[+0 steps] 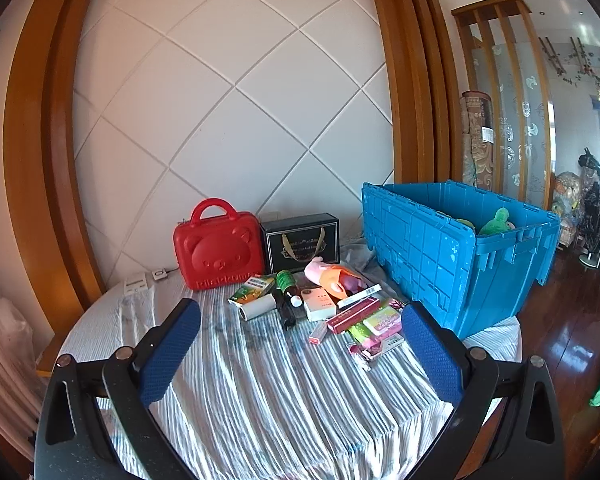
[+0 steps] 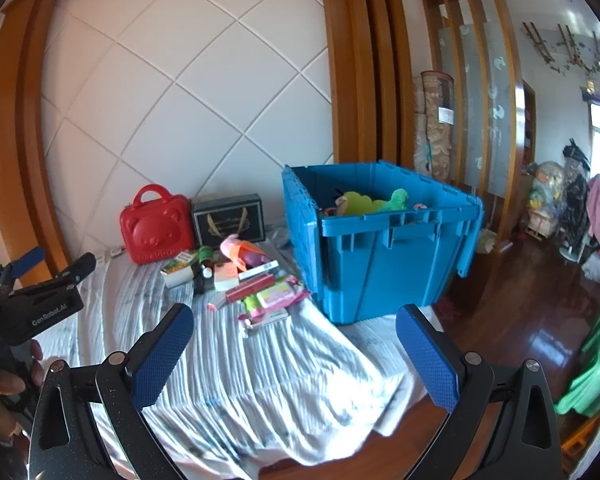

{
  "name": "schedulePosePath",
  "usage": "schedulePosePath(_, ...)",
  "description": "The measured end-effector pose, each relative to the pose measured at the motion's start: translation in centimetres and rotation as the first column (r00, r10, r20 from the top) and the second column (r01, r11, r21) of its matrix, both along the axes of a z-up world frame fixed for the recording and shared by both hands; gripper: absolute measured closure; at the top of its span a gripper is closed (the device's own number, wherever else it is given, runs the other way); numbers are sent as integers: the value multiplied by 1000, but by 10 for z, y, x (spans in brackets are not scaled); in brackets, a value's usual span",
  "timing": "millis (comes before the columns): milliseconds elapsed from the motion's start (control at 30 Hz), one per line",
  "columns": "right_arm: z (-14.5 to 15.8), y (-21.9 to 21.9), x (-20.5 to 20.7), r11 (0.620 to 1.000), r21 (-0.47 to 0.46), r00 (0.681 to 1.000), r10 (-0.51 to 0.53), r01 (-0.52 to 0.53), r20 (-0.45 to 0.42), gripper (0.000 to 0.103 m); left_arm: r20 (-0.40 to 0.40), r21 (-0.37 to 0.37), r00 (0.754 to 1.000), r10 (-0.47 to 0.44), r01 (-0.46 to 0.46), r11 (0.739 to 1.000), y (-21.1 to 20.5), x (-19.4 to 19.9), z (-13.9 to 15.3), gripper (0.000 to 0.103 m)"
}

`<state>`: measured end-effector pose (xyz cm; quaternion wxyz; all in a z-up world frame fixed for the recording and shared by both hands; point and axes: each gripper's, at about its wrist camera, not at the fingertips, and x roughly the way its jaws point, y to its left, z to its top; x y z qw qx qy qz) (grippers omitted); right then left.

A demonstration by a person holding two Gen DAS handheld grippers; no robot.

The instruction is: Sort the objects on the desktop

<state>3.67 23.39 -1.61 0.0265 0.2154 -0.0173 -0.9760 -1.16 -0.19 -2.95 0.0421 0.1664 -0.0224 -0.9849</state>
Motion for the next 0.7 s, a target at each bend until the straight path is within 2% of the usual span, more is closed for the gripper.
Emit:
schedulePosePath(67, -1, 0, 0, 1000, 1, 1000, 7, -7, -1, 0, 3, -7, 1000, 8, -8, 1000, -1, 0, -6, 1)
schedulePosePath(200, -2, 1, -3, 1000, -4, 1000, 18, -18, 3, 0, 33, 30, 999, -15, 14, 999, -5, -3, -15, 1)
schedulePosePath(333, -3, 0, -7, 1000, 2, 1000, 30, -30, 7, 0, 35, 21, 999, -39, 38, 999, -4, -5, -21, 1)
schedulePosePath(433, -5, 1, -11, 999, -1, 999, 36, -36, 16, 0, 67, 43, 996, -53, 50, 998, -4, -10, -25, 1)
schedulePosePath(567, -8, 6, -14, 999, -14, 999, 38, -38, 20, 0, 99, 48, 995, -31, 27, 998, -1, -14, -31, 1)
schedulePosePath(667, -7, 12, -17, 999, -24, 999, 41, -40, 23, 0, 123, 84, 992, -32, 21, 996, -4, -18, -37, 1)
schedulePosePath(700, -8, 14, -18, 999, -24, 999, 42, -42, 24, 0, 137, 60, 990, -23, 14, 998, -2, -20, -39, 1)
